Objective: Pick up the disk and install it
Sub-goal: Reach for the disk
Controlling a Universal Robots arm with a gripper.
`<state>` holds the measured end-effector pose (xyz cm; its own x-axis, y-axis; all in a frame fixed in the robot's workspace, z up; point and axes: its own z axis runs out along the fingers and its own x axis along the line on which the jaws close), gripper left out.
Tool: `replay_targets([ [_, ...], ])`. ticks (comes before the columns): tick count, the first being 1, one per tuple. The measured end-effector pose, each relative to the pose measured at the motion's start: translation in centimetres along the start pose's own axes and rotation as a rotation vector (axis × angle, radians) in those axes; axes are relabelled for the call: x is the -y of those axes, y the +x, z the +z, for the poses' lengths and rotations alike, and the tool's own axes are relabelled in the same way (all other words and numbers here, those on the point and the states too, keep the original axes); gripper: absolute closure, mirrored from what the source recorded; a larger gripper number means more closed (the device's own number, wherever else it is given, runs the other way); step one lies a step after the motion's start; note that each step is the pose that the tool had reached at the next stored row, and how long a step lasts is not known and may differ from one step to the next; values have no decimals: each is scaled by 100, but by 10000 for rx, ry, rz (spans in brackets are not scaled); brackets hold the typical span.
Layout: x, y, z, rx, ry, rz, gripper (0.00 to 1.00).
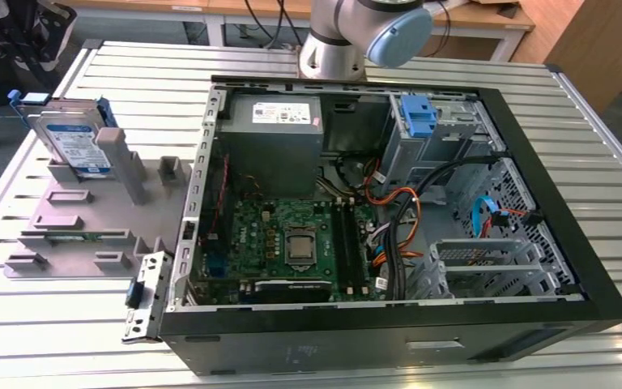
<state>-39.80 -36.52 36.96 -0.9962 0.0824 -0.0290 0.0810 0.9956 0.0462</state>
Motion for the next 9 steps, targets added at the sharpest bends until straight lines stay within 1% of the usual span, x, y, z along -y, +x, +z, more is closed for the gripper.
replay_targets([
  [9,-8,0,0,0,1,2,89],
])
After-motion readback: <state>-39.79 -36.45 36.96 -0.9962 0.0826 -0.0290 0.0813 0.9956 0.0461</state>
